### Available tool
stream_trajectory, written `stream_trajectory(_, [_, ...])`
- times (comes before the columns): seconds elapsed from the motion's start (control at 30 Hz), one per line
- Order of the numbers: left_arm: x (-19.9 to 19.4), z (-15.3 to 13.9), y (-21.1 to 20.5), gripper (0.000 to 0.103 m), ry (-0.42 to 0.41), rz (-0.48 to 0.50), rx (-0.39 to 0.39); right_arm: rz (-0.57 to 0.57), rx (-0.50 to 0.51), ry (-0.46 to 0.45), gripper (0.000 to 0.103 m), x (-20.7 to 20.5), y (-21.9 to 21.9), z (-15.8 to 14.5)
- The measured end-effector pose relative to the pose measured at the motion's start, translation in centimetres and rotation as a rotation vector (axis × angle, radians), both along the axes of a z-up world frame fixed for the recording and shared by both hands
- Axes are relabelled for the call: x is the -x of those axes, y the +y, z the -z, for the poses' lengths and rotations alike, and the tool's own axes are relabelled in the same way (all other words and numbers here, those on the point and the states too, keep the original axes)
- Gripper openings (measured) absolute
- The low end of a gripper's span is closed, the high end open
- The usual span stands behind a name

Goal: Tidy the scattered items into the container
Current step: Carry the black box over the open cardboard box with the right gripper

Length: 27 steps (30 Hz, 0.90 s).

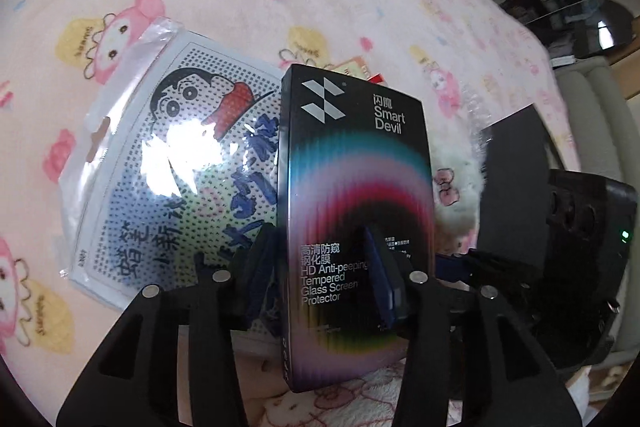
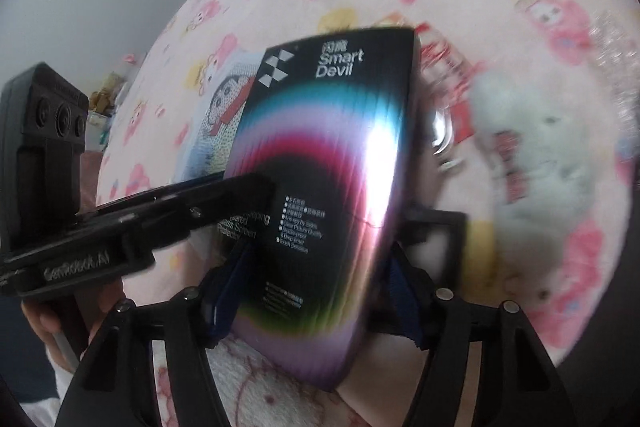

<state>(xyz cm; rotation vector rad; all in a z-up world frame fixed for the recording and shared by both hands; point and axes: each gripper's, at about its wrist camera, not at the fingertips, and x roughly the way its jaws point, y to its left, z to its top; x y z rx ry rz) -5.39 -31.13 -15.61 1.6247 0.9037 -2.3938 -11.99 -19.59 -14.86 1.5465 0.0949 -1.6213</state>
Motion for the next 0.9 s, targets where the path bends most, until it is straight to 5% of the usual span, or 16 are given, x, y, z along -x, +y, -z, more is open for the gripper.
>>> stream_trajectory(0.13, [-1.1,-4.0,1.3,0.047,0.069,0.022,0.027,0.016,0.016,0.065,0.049,-1.2,1.5,-2.7])
stream_trajectory(0.4, [-1.1,-12.1,8.1,0.045,0.206,0.098,0.072,0.087,0.096,0.197,0.049,-2.4,9.1,-11.5])
stream_trajectory(0.57, [2.3,-15.3,15.3,0.045,0.289,0.217,0.038,0.180,0.112,0.222,0.049,-1.6,16.1,-14.0])
stream_trajectory(0.73, [7.9,-15.7,23.2,0.045,0.319,0.321,0.024,0.292,0.081,0.252,0.049,1.0,24.5,-14.9])
stream_trajectory(0.9, [13.7,-12.7,29.2,0.045,0.246,0.383,-0.024,0.396,0.072,0.236,0.049,4.1,30.6,-13.2])
